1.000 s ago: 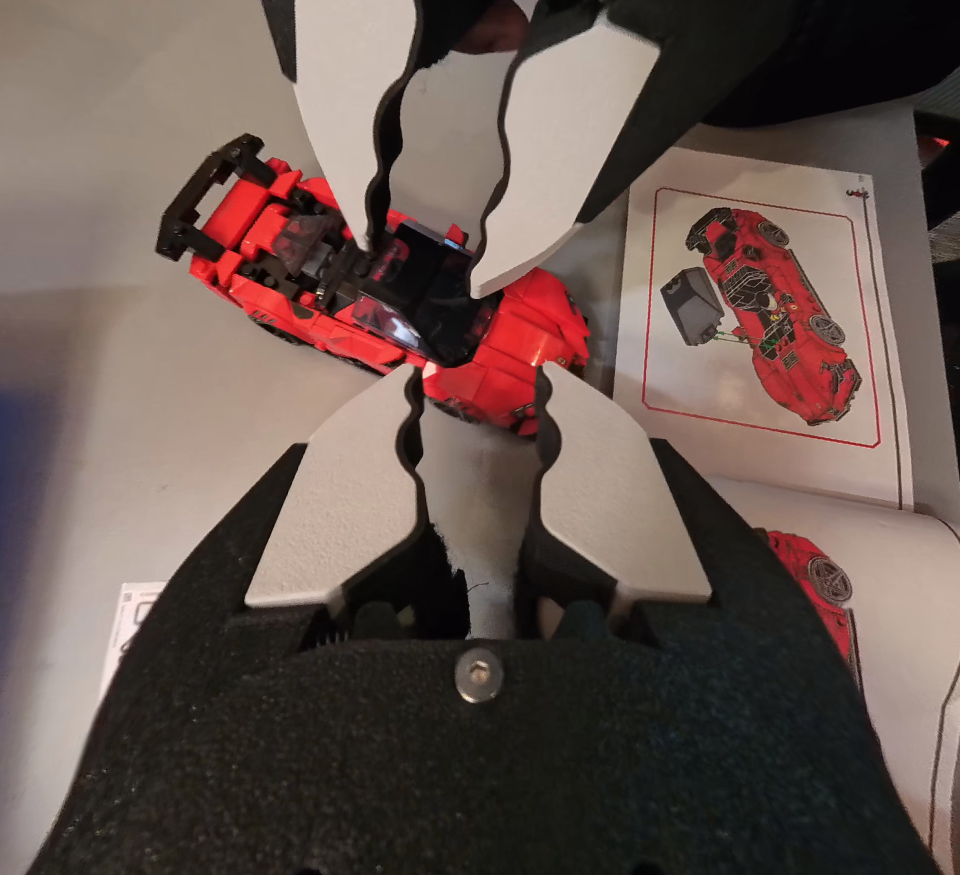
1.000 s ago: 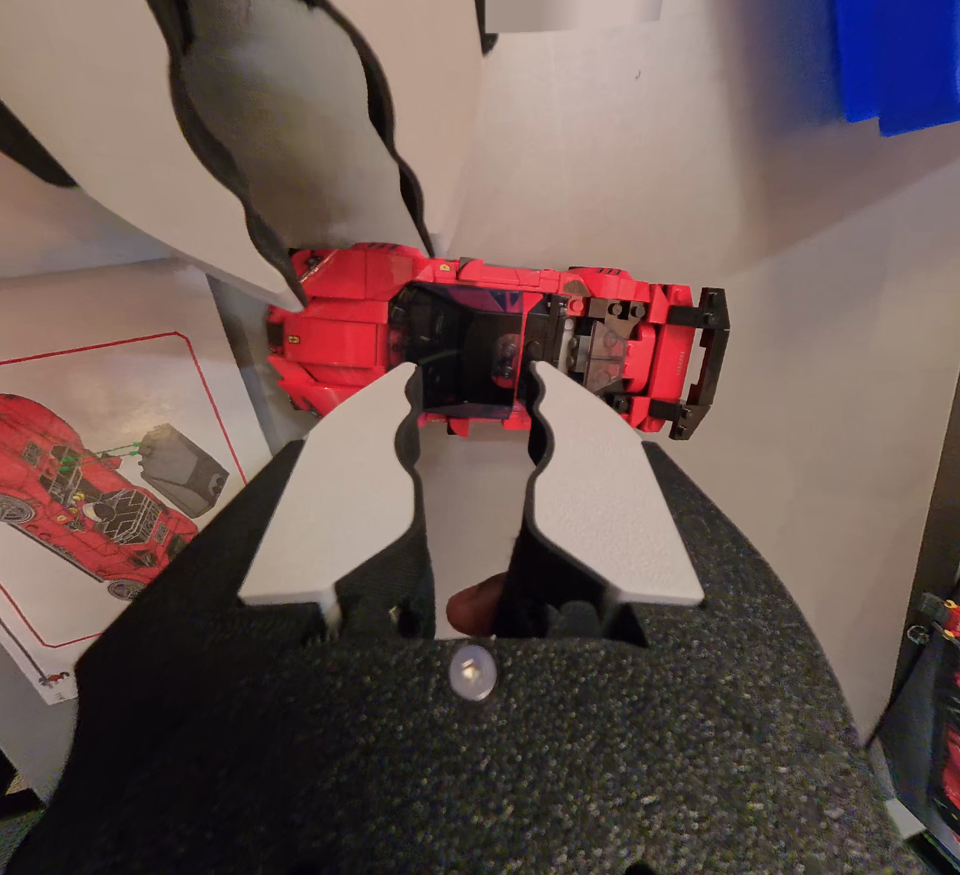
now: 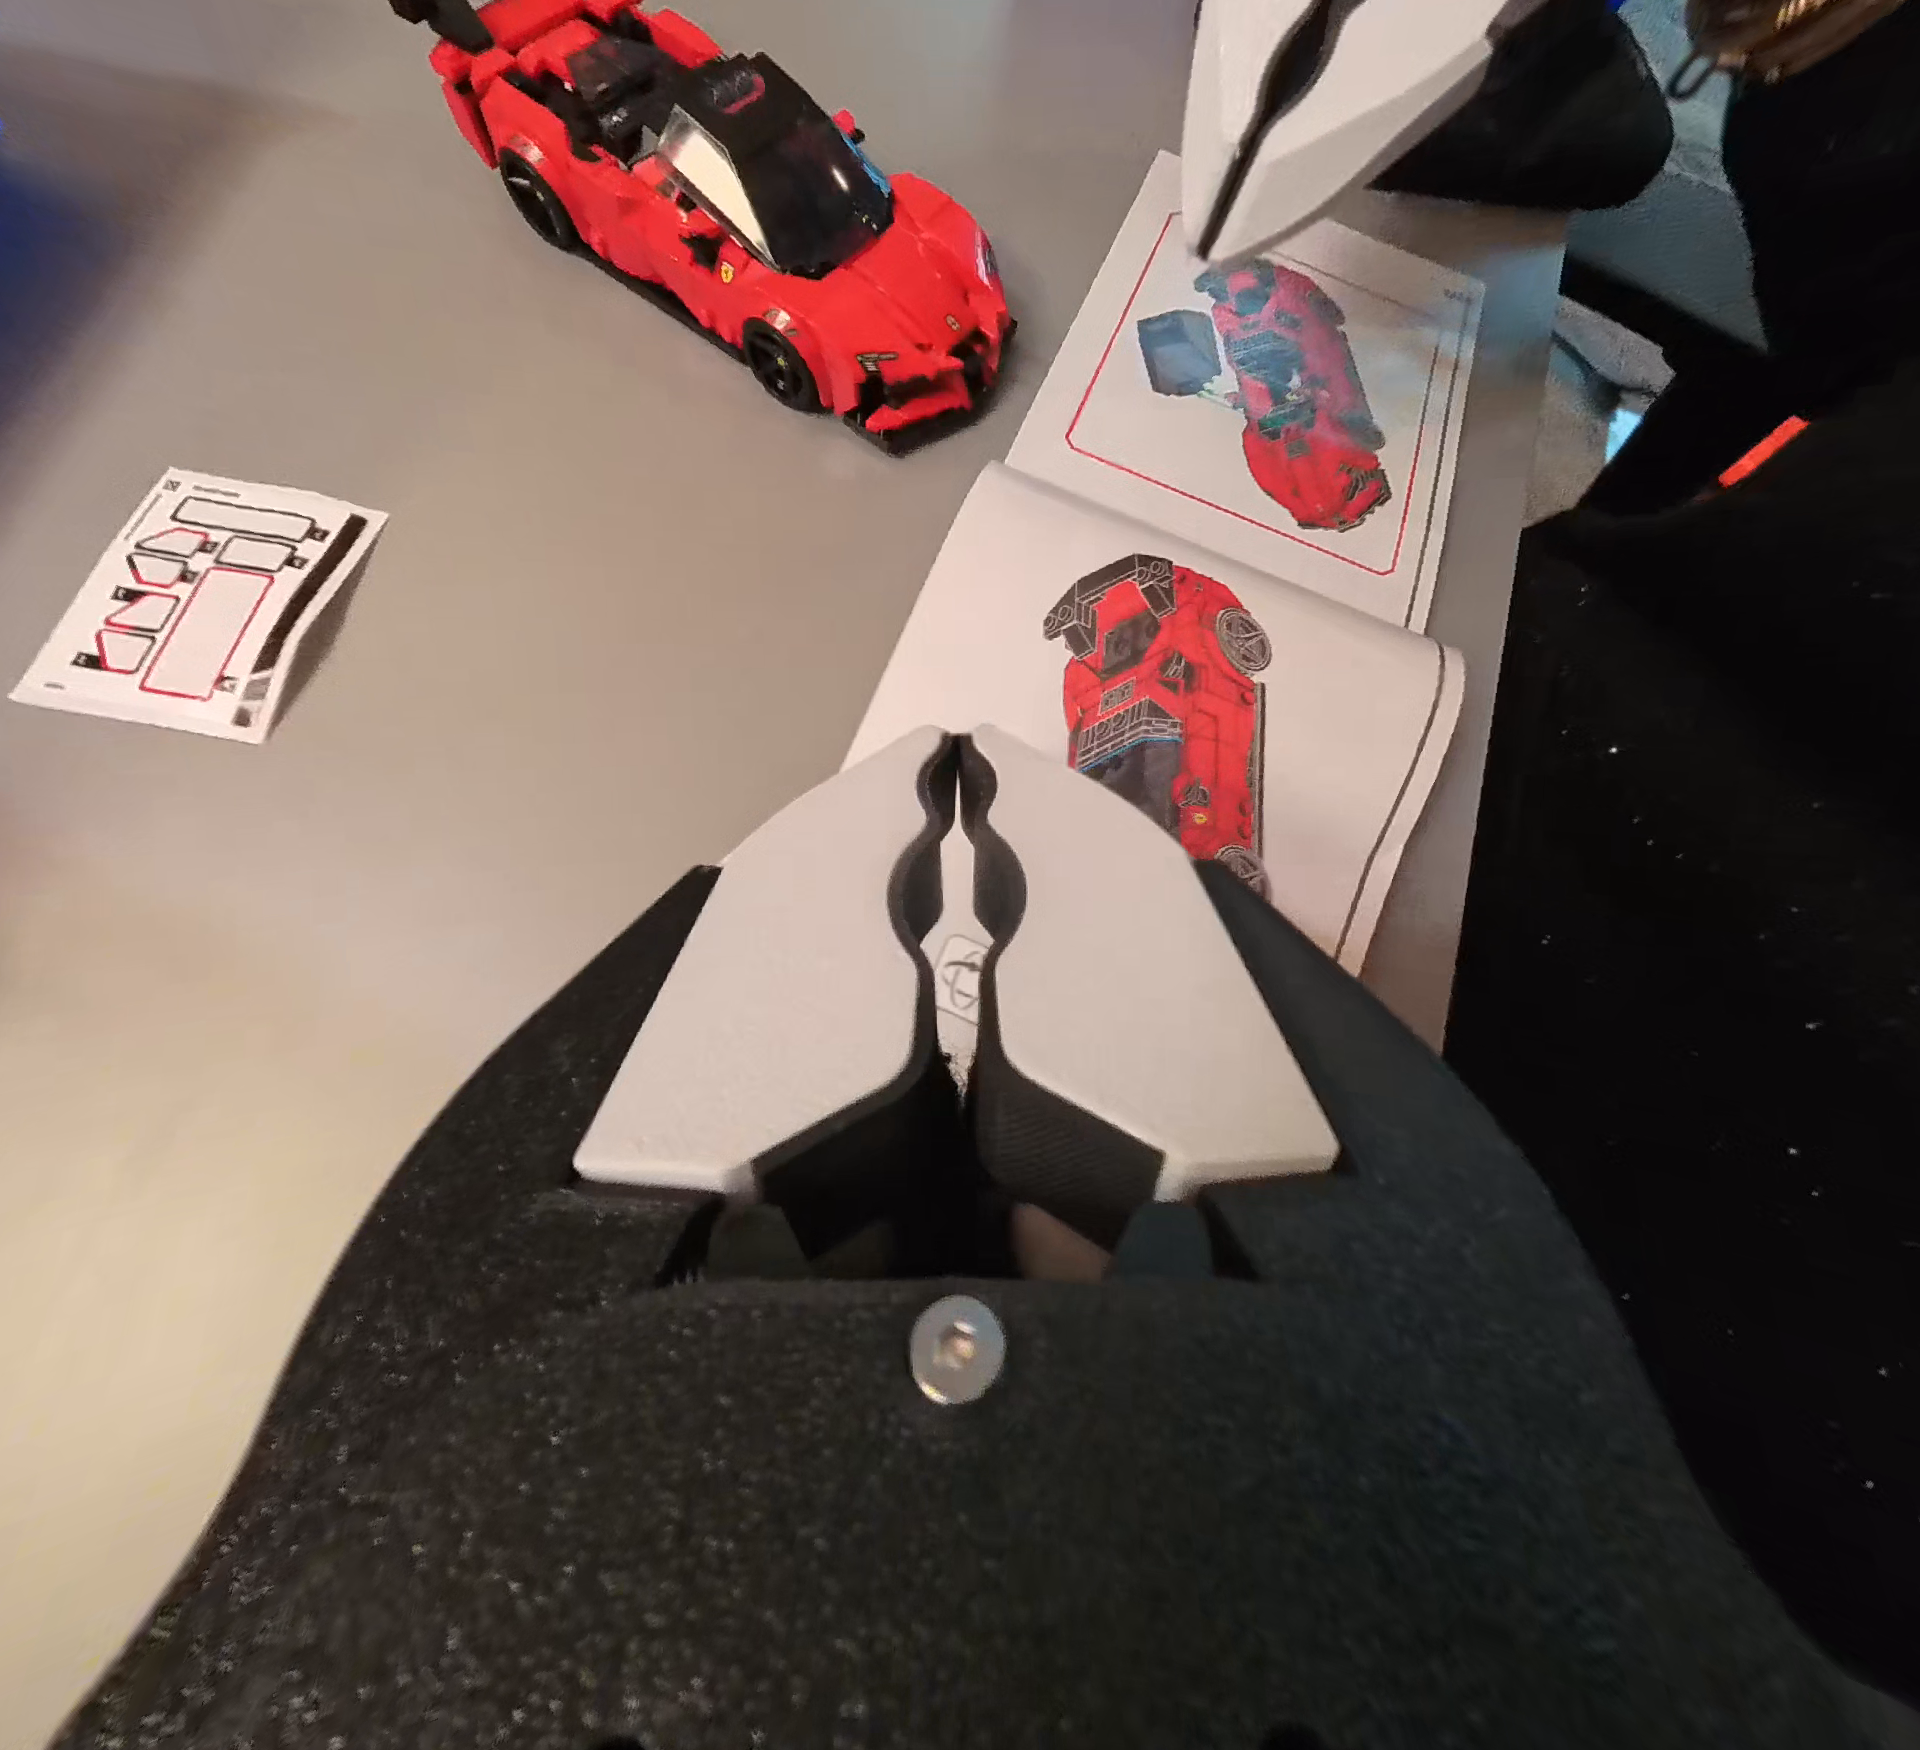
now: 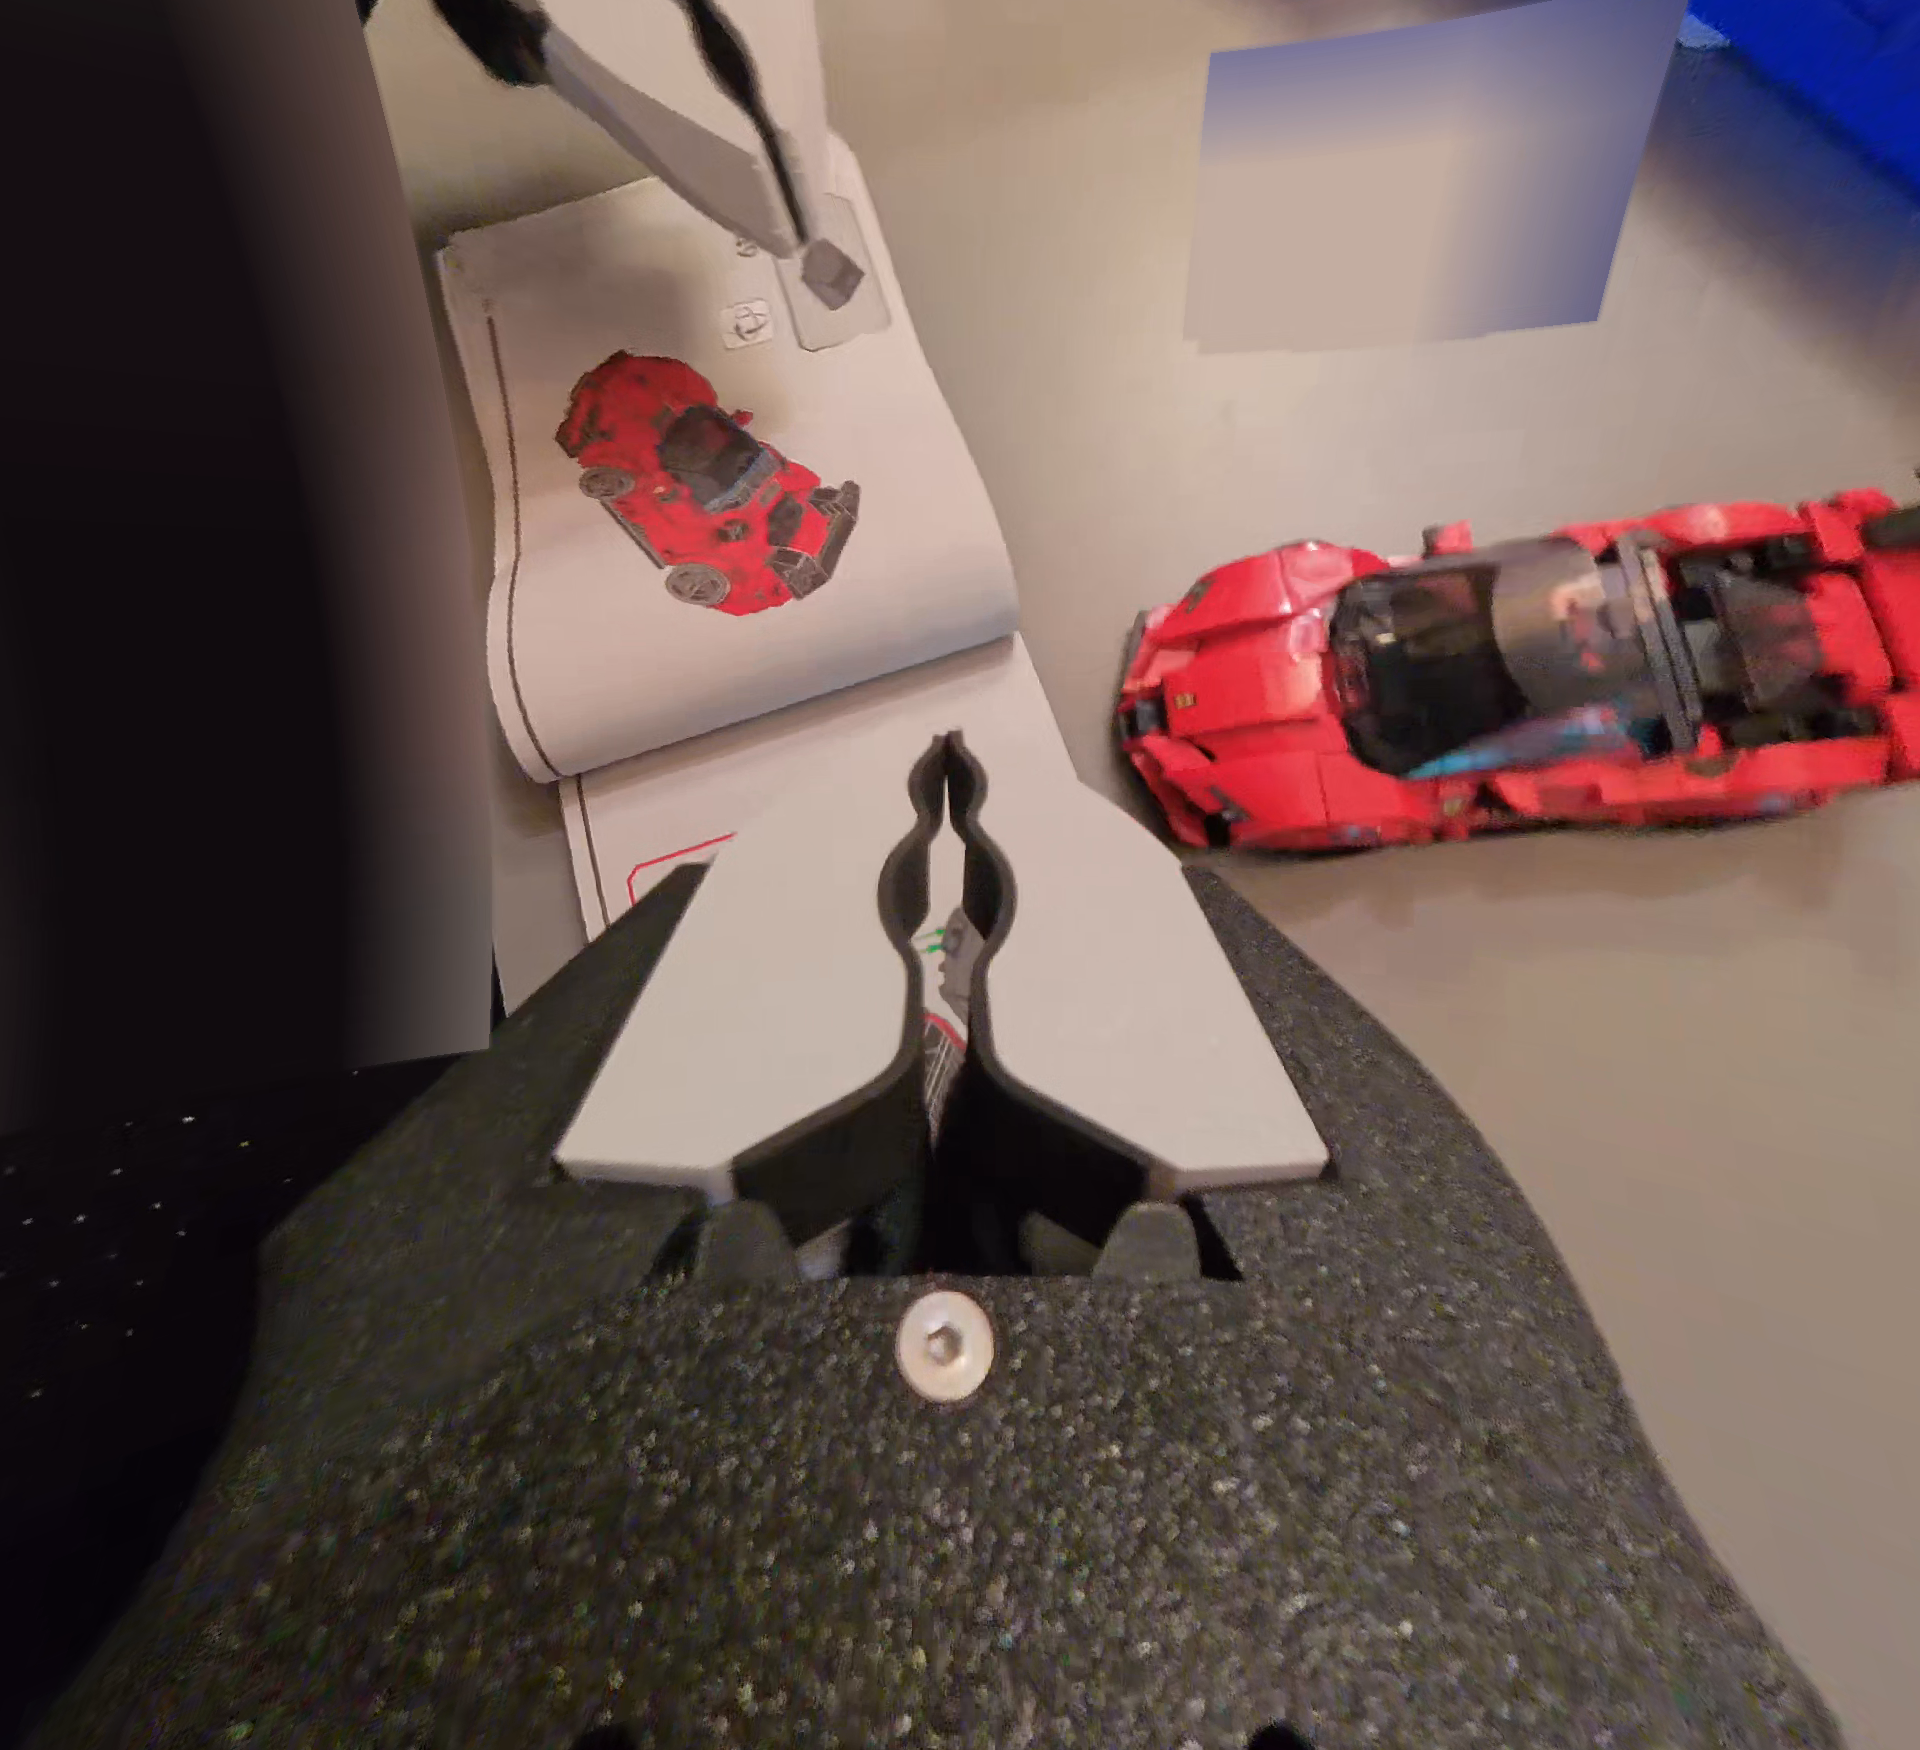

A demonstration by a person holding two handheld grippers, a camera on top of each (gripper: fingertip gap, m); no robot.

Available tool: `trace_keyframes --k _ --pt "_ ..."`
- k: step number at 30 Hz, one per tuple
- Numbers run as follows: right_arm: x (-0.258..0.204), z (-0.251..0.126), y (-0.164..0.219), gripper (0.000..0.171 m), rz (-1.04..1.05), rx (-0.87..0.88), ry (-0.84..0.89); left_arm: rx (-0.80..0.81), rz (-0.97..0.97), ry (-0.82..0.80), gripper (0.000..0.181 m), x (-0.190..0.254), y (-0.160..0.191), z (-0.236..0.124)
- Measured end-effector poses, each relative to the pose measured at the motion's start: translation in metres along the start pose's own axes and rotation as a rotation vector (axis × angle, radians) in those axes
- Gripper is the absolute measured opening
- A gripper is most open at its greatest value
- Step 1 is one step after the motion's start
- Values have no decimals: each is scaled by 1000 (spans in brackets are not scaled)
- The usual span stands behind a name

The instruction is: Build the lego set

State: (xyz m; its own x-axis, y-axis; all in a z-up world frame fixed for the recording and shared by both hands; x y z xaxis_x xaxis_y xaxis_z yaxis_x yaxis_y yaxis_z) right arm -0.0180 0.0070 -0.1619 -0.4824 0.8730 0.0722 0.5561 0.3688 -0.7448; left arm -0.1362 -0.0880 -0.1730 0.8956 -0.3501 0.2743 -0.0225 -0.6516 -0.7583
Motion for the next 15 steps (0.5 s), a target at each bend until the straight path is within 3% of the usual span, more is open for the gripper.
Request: trace_keyframes --k 1,6,11,15 --pt "2 -3 4 0 24 13 19 9 -10 -8 0 1 2 0" --pt "19 -20 27 0 141 66 162 67 -65 -77 0 8 6 4" --pt "17 -24 48 4 184 49 152 173 -169 -84 5 27 5 6" --pt "2 -24 51 14 197 57 126 216 -263 -157 28 39 10 4"
Point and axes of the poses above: each gripper's, where its closed fingertips meet, z out along the fingers, y out of its underside, x = y × z across the jaws, the point moved 2 cm from there along -z, back along the fingers, and after that the axes turned 11 degrees about -z, right-handed, at the moved point
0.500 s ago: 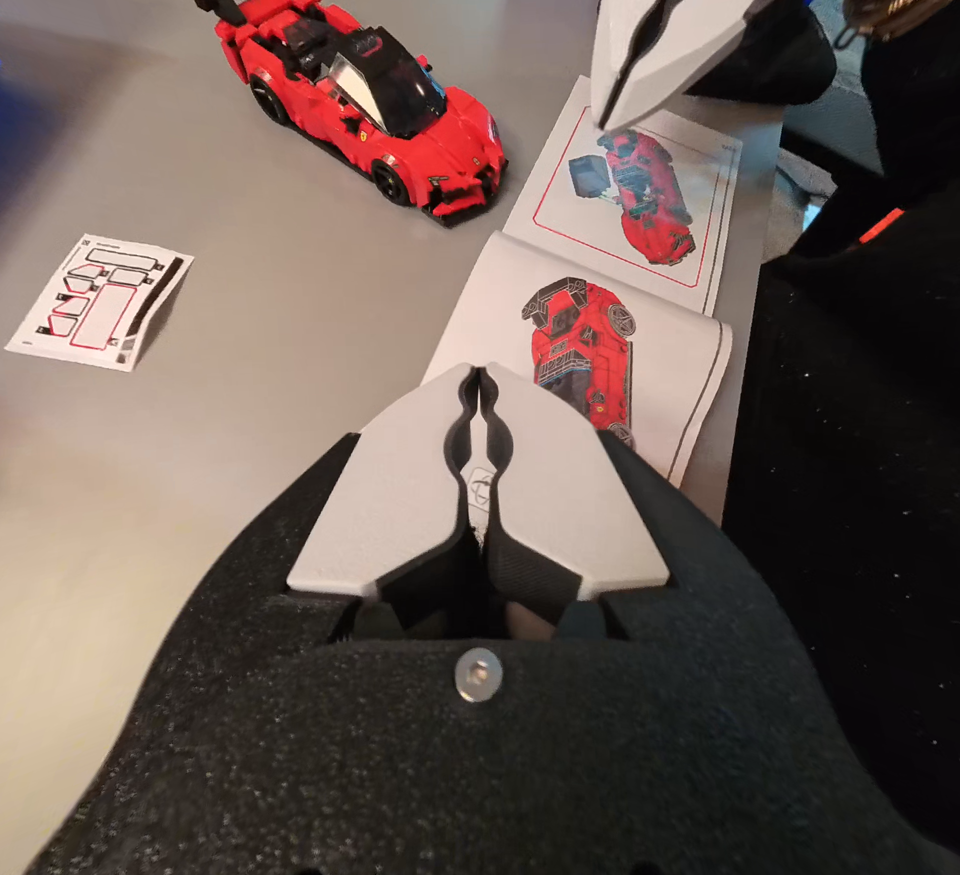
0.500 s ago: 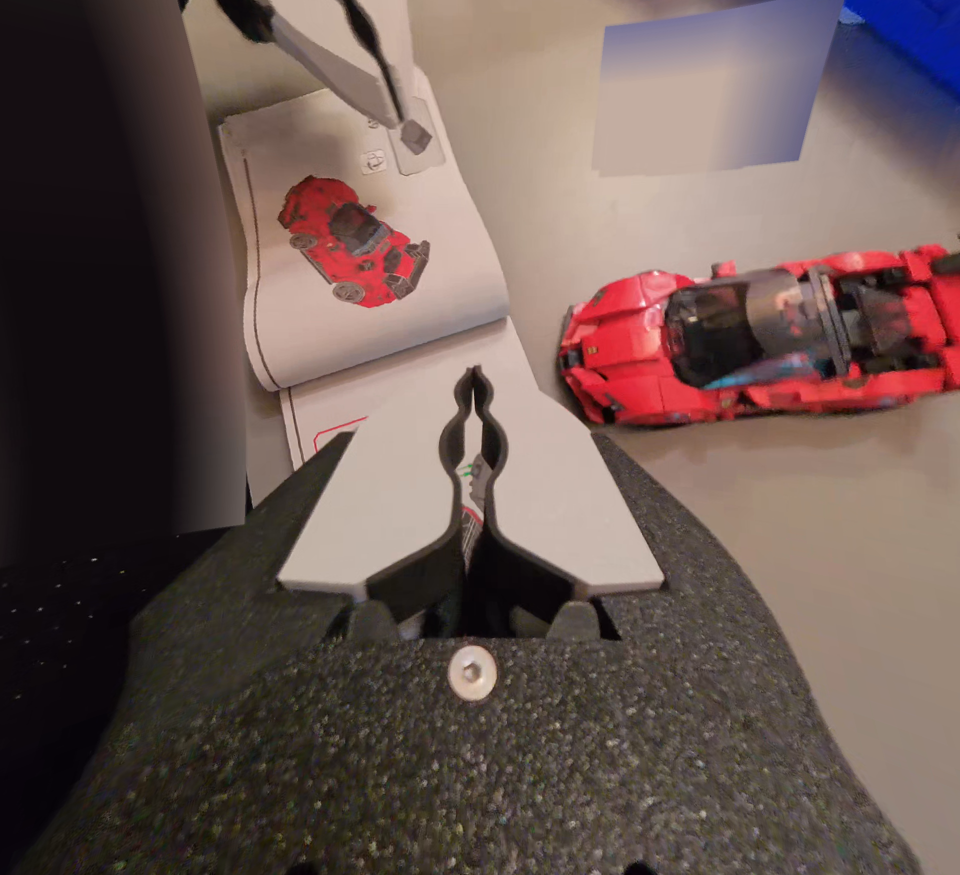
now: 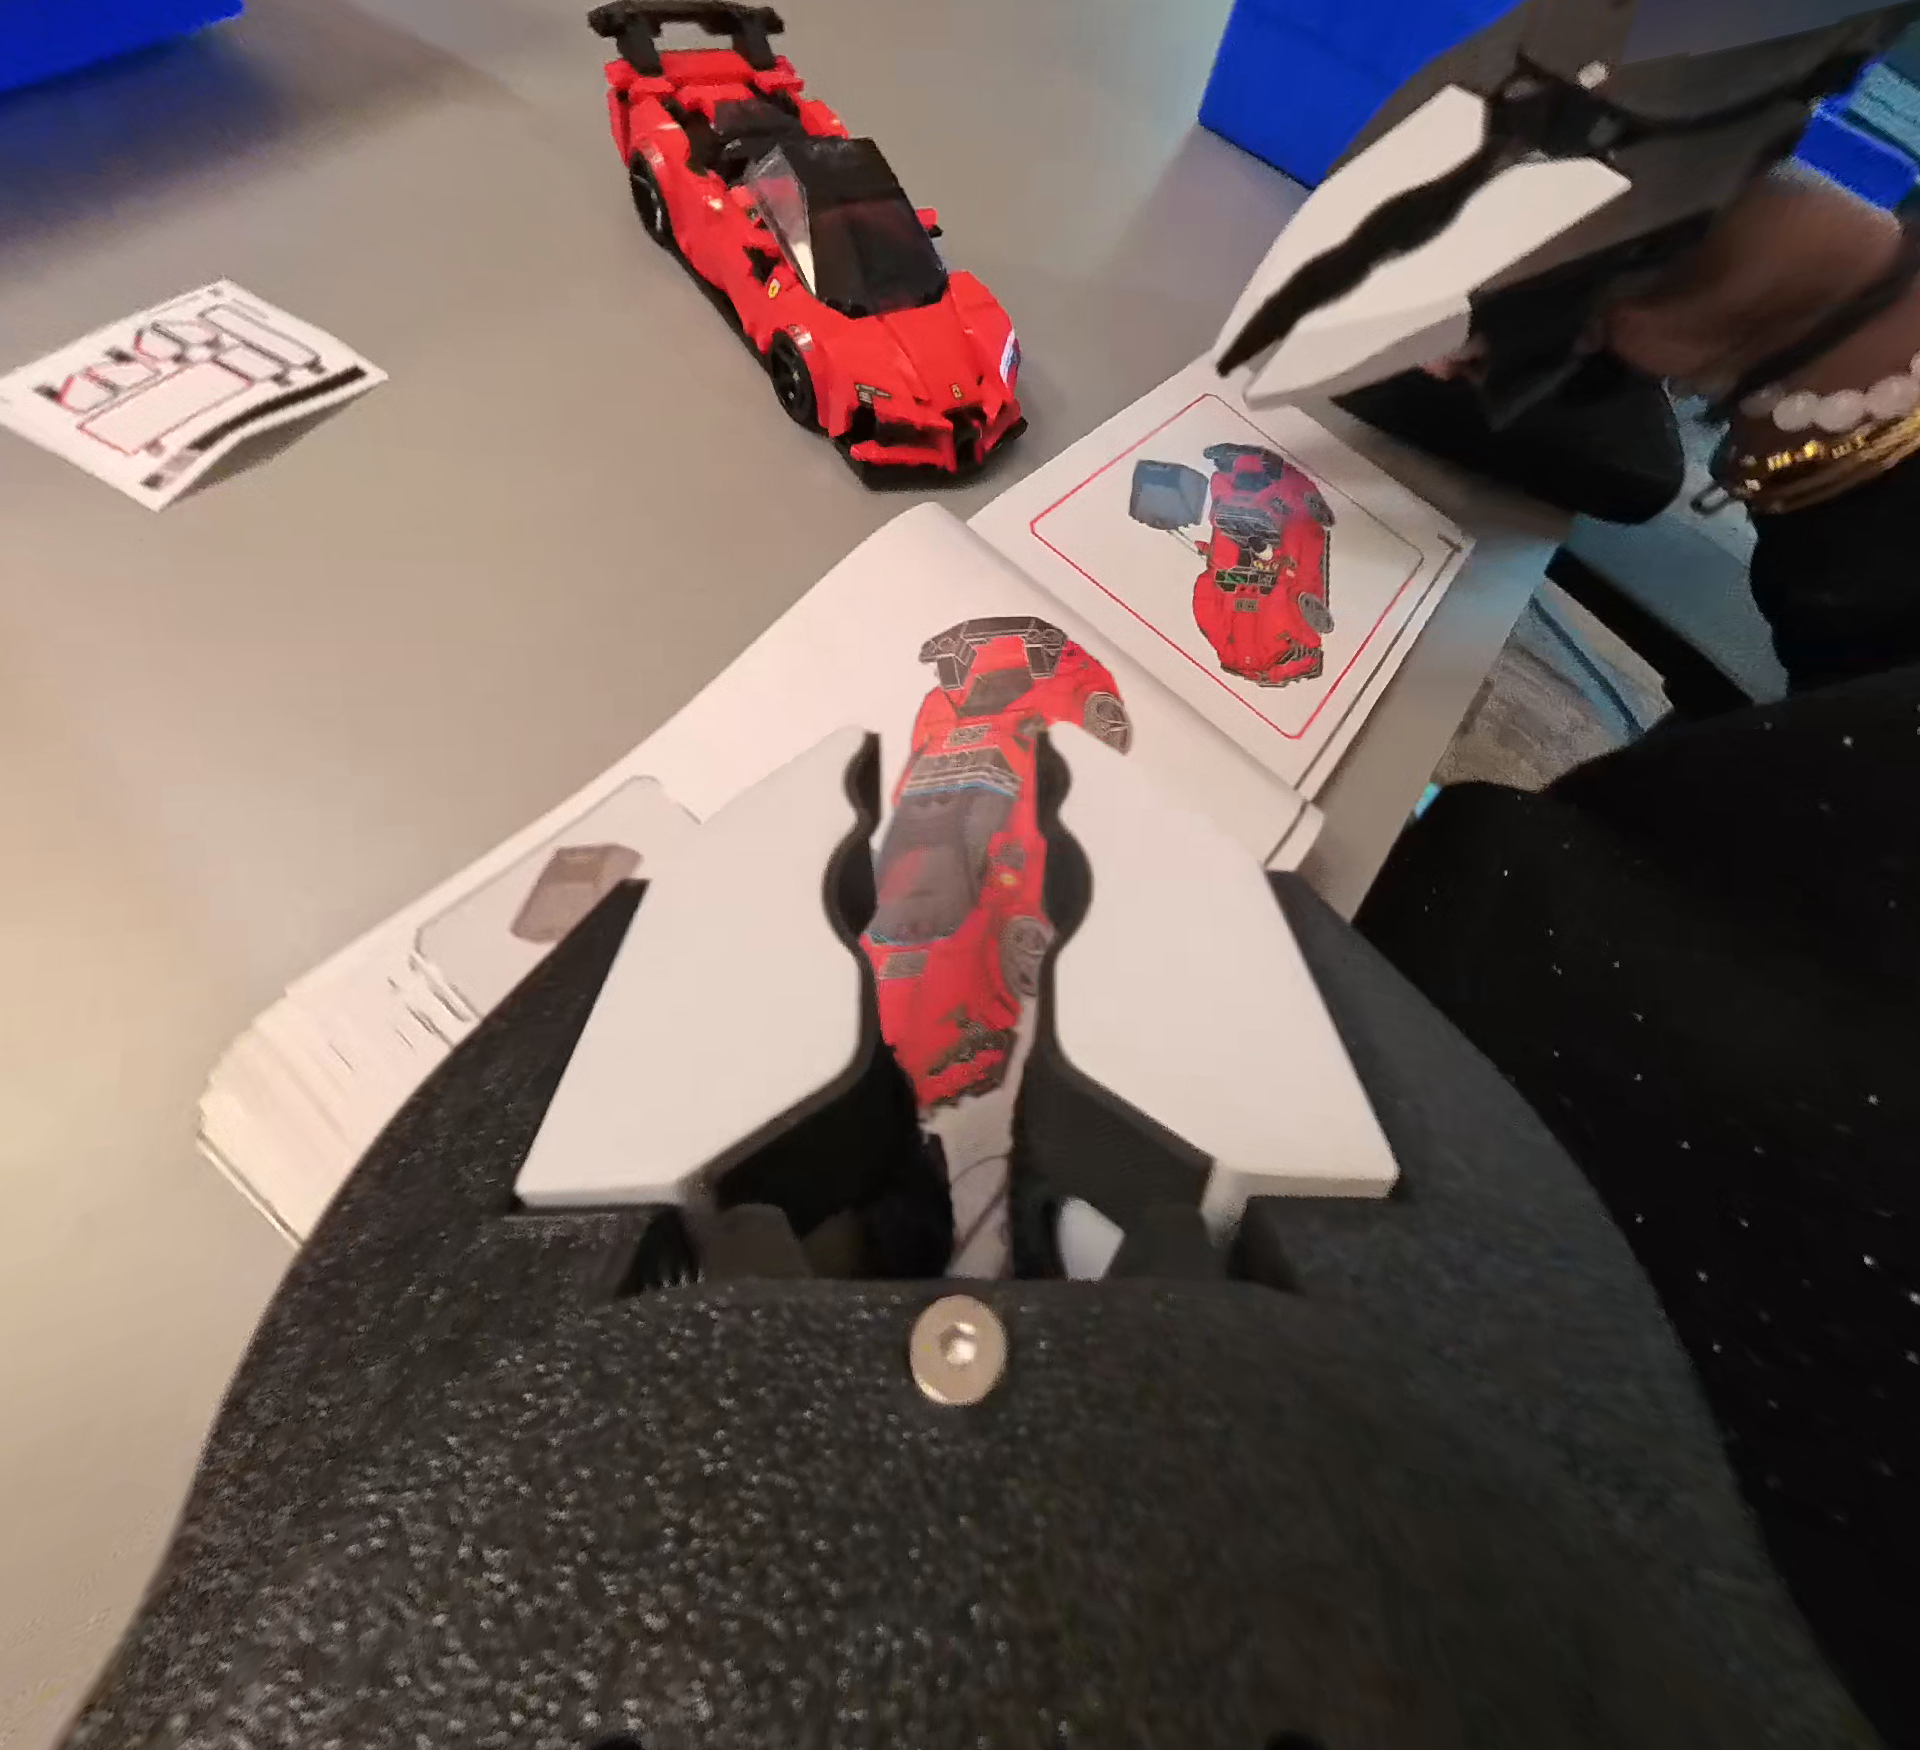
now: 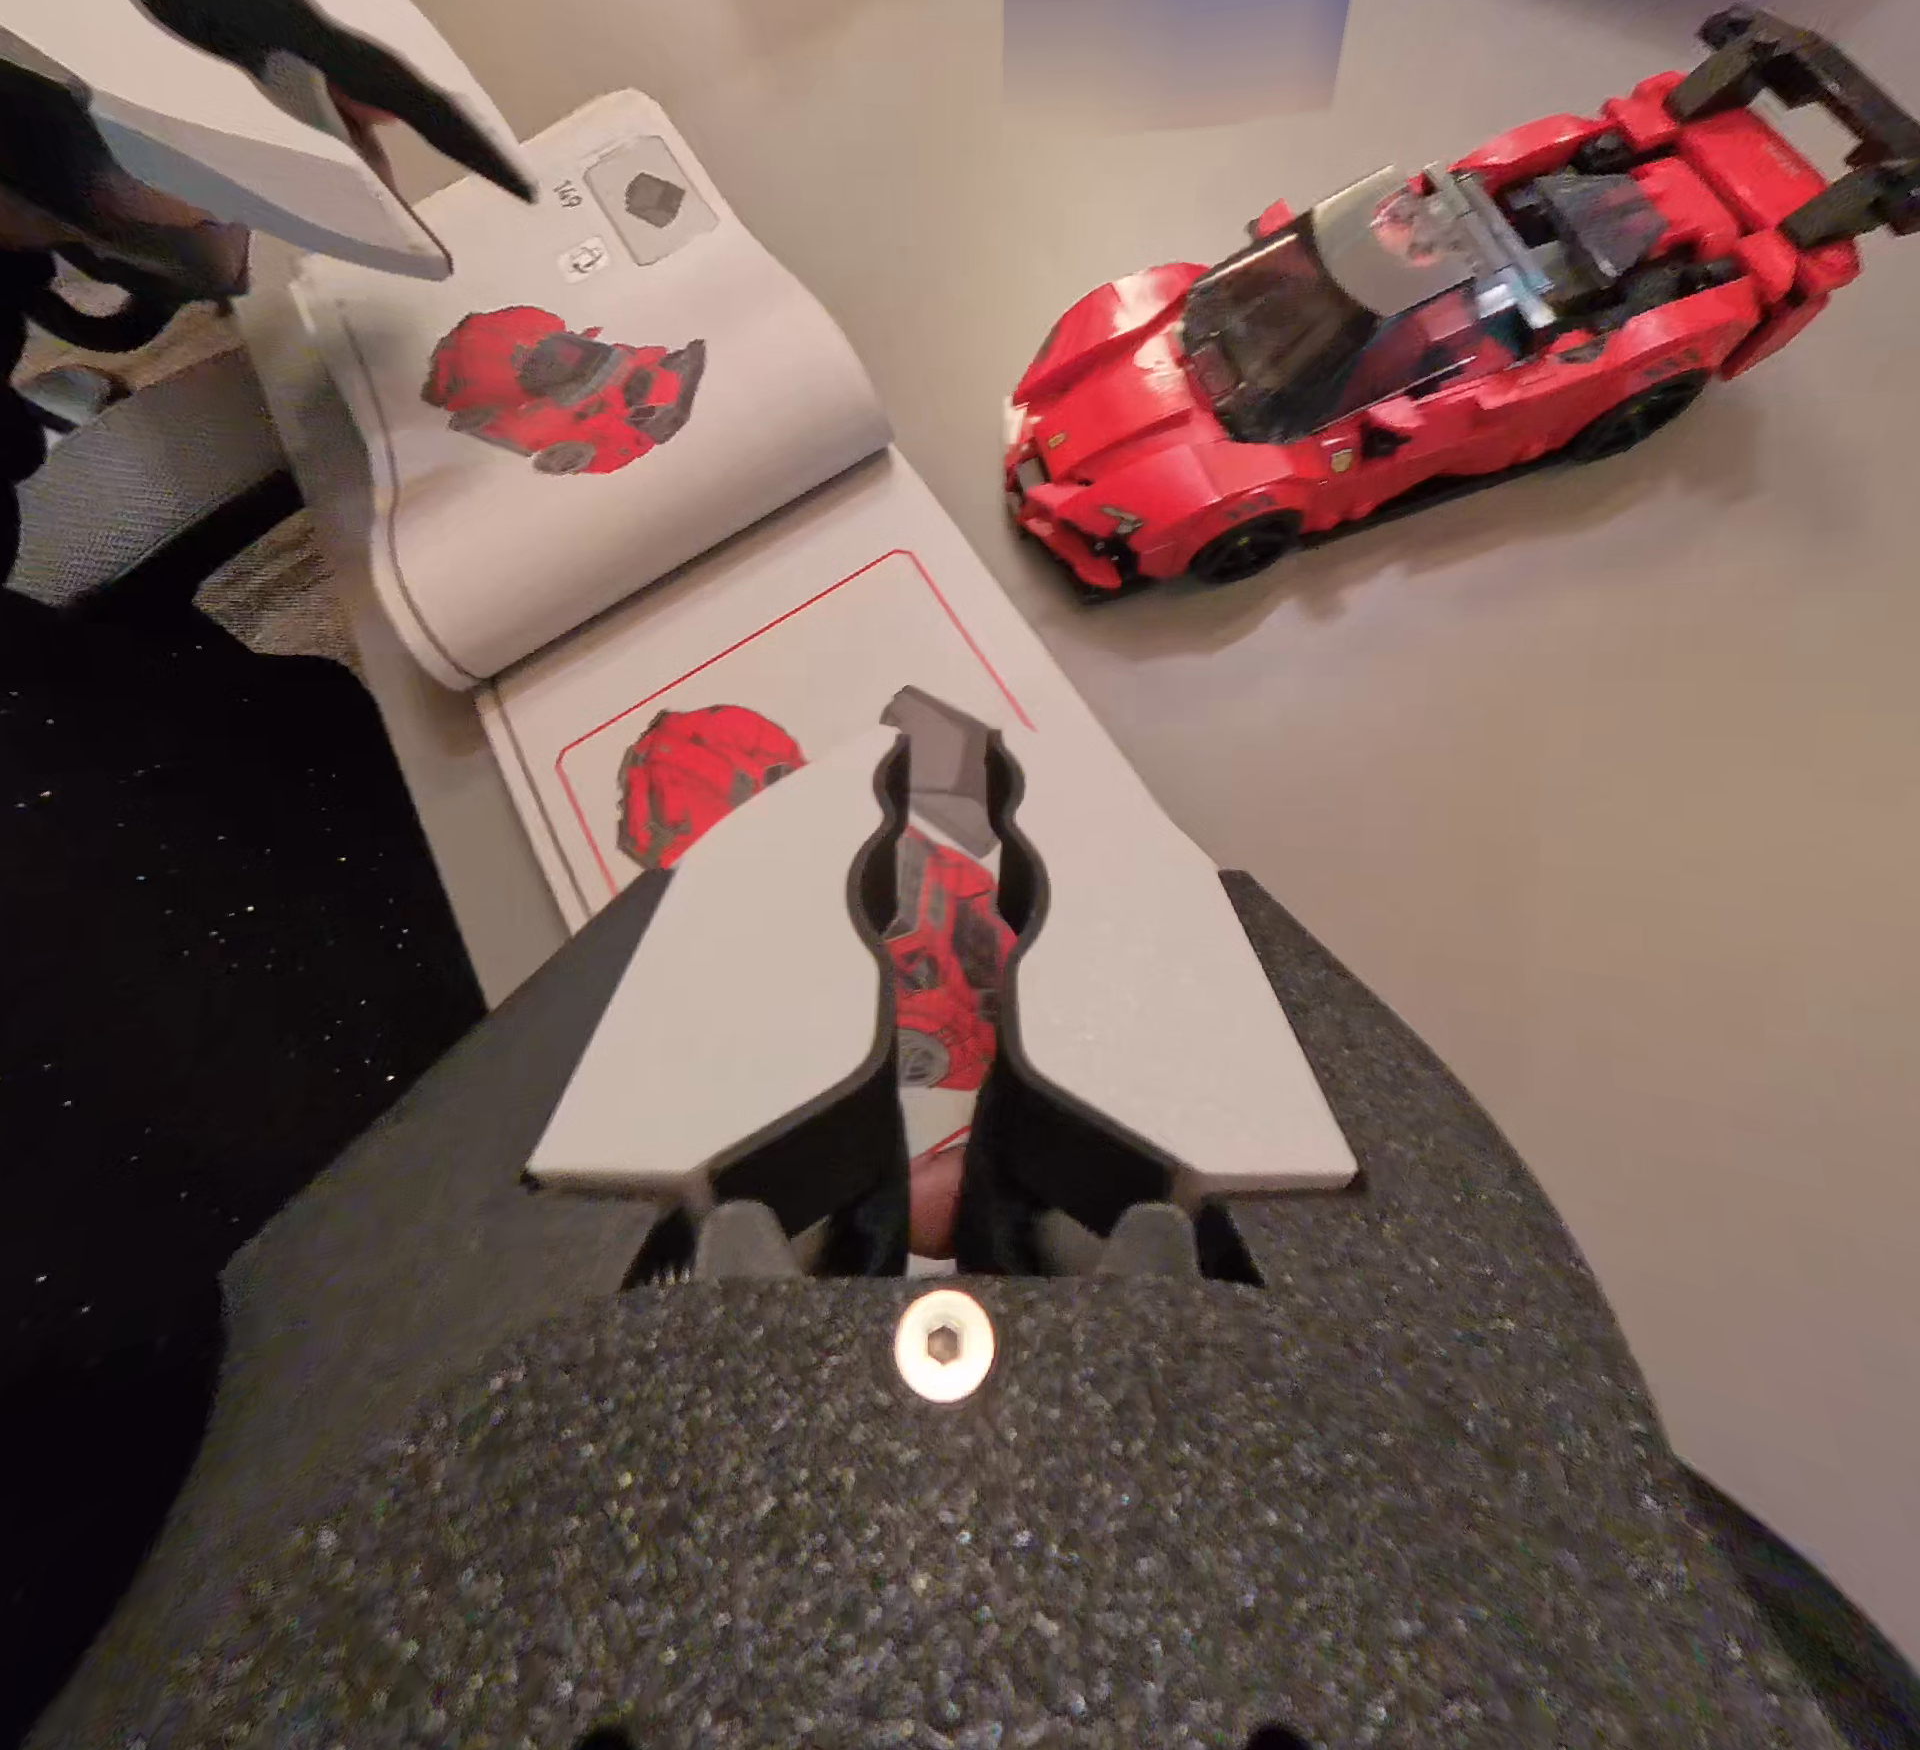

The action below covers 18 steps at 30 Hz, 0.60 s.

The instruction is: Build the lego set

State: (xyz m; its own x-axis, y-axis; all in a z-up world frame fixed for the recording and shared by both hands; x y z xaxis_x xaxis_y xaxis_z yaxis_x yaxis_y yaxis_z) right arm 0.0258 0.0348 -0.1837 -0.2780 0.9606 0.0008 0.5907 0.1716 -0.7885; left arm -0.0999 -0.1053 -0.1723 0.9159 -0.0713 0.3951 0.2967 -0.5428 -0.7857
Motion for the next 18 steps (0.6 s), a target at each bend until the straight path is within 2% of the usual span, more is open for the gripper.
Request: trace_keyframes --k 5,9,15,18 --pt "-18 -3 5 29 -26 54 18 77 0 -68 55 20 8 -8" --pt "-29 2 6 47 -6 64 -9 85 -16 -161 92 30 17 -16" --pt "-51 1 3 57 1 148 21 140 1 -287 107 46 42 -41" --pt "-66 0 10 72 -9 164 66 185 -20 -301 115 53 58 -51"
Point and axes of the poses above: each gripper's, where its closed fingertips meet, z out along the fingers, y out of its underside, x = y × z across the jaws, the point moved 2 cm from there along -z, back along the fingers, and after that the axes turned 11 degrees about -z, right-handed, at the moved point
